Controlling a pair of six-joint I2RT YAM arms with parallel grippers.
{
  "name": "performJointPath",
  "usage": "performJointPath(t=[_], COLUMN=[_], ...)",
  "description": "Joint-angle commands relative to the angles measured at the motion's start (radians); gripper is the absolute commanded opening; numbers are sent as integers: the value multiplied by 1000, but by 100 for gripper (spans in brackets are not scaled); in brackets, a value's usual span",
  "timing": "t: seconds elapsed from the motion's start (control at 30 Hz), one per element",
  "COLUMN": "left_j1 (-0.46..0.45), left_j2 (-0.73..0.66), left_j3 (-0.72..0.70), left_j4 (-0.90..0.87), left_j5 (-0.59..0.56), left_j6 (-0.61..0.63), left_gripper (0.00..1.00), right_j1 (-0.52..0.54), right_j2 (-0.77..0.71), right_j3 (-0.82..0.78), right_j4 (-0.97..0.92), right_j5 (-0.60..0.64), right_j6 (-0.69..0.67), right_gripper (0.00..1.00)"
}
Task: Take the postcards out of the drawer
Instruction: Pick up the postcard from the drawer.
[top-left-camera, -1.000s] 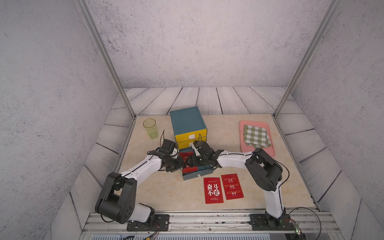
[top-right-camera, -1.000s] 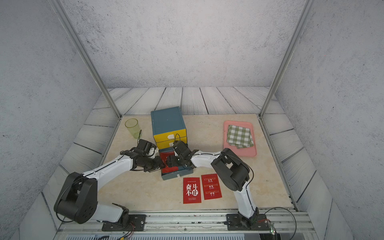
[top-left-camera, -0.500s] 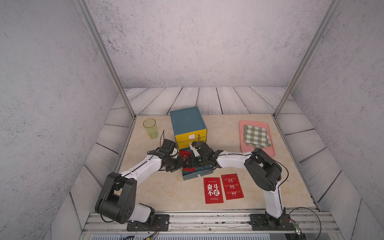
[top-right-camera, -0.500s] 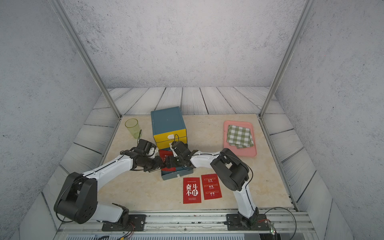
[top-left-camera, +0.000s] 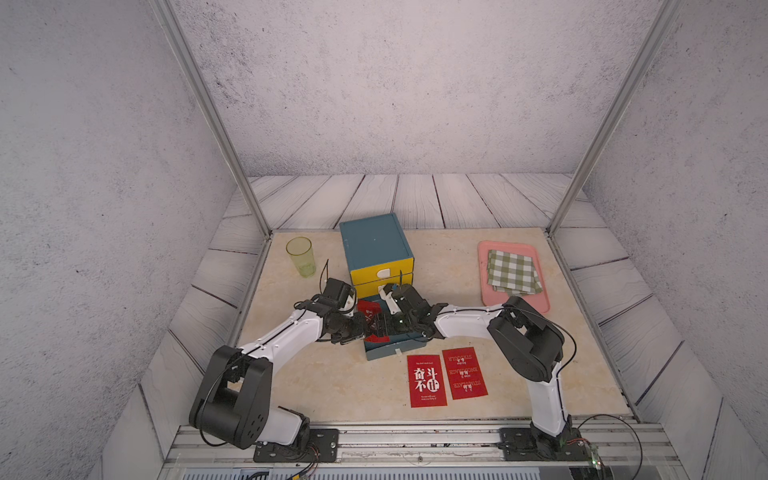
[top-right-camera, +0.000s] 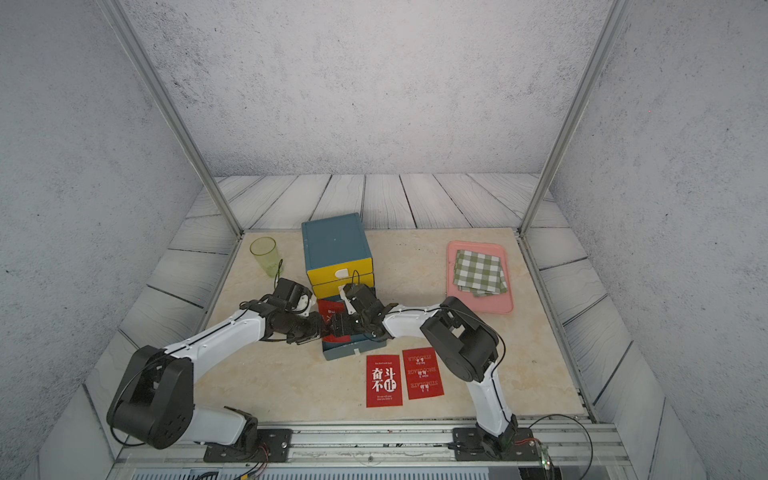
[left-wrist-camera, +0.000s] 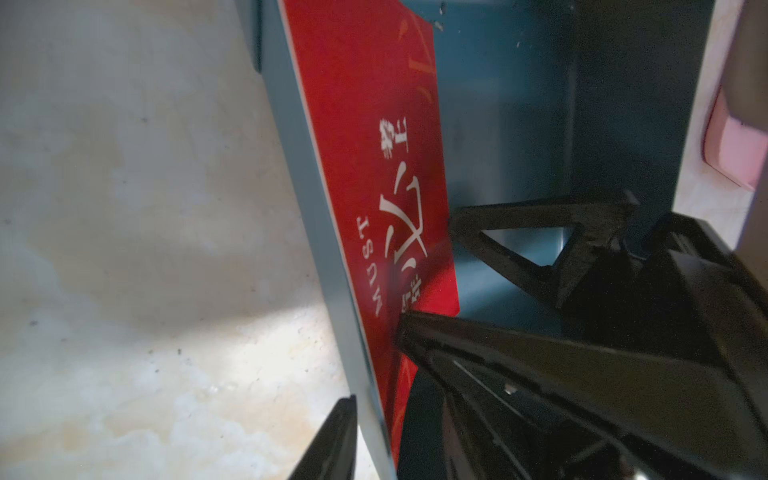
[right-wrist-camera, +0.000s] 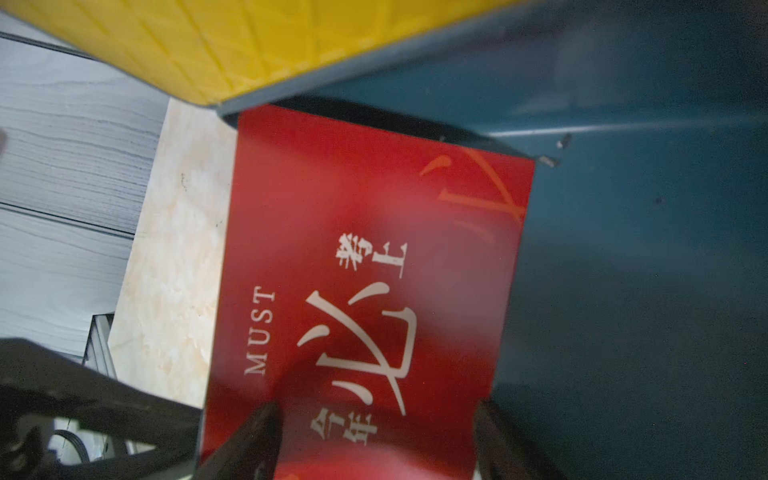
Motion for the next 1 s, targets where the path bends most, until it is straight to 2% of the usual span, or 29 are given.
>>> performJointPath(t=[0.0,0.37,0.73,0.97], left_j1=[-13,-13,-13,-13], left_j2=[-20,-16,-16,-12], left_j3=[30,36,44,47], left_j4=[13,10,5,4], left_j5=[9,7,6,1], left_j6=[11,13,14,17], left_gripper=[40,41,41,35], right_j1=[19,8,1,-1], right_j2=[-25,-25,-61,-83], right_j3=[-29,-55,-77,-78], right_j4=[-28,73,102,105], right_j5=[-56,-128,-134,-144], right_j6=[16,47,56,54], right_gripper=[77,77,77,77])
